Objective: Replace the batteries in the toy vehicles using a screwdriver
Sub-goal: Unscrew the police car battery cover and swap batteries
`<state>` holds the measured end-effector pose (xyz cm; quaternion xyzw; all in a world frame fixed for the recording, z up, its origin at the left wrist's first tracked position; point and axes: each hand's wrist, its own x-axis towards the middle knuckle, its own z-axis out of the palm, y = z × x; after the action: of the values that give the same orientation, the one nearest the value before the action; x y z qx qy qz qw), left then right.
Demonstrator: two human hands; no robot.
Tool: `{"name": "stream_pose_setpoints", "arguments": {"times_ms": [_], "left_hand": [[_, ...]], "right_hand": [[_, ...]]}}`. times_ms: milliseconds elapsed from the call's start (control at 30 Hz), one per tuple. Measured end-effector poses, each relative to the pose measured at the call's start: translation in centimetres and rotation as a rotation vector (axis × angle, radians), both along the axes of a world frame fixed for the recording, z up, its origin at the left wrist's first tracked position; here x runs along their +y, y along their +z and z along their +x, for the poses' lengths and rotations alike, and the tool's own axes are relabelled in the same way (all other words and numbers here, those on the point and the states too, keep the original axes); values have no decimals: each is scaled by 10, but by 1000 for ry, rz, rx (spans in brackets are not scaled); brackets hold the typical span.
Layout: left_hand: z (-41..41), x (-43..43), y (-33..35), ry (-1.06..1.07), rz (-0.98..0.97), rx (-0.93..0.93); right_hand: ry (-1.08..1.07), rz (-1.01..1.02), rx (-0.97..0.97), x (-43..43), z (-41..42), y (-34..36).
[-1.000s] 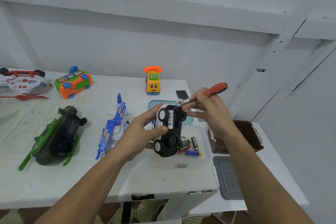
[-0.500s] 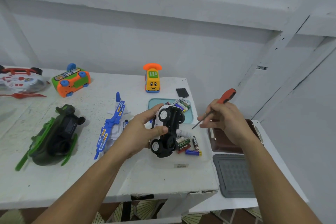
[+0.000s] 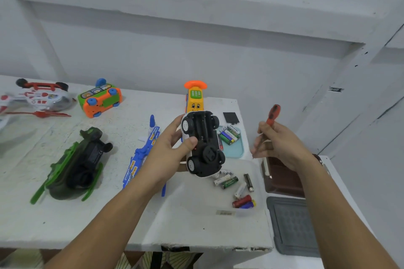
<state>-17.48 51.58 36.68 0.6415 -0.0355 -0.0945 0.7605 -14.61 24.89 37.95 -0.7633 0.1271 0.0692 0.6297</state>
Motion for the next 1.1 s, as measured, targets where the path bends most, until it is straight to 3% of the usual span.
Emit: {"name": "stream_pose_setpoints", "arguments": {"times_ms": [233, 400, 833, 1100], "left_hand": [[21, 8, 10, 130, -42, 35], [37, 17, 19, 191, -74, 41], [85, 48, 35, 193, -129, 53], [114, 72, 30, 119, -117, 99]], "right_hand": [[182, -525, -36, 10, 70, -6], [248, -748, -4, 20, 116, -21], [139, -800, -17, 66, 199, -68], [43, -873, -21, 84, 206, -83]]}}
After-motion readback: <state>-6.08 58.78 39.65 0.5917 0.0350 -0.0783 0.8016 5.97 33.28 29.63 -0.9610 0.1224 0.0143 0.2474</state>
